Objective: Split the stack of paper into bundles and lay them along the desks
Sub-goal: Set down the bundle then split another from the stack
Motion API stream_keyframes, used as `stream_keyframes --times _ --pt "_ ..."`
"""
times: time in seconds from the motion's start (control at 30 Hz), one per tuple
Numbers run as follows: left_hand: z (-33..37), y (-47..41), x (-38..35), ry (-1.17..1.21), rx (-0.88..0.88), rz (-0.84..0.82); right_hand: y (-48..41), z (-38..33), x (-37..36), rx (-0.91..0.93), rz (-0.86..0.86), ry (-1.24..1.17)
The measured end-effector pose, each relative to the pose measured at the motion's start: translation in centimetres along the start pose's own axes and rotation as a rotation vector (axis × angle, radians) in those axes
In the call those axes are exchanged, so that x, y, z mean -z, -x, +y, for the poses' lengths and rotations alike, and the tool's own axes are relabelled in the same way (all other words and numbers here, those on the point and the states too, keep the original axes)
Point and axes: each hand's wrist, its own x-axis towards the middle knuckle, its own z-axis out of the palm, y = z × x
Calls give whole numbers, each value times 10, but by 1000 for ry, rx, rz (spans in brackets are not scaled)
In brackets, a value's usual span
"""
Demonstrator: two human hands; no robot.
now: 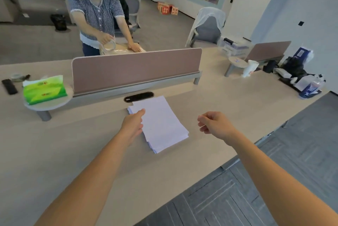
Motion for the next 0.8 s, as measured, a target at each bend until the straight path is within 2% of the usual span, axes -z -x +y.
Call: stream_keyframes --times 0.2,0.33,0.63,0.8 --pt "4 -60 -15 16 74 114 -93 -8 1 2 -111 43" --pt "-2 -93 -16 -64 159 237 -163 3 -9 -13 -200 66" --pt "-56 -157 -51 -208 336 472 -314 73 -91 -59 -494 257" --pt "-70 -167 -66 -176 395 537 -345 97 -121 -142 -514 280"
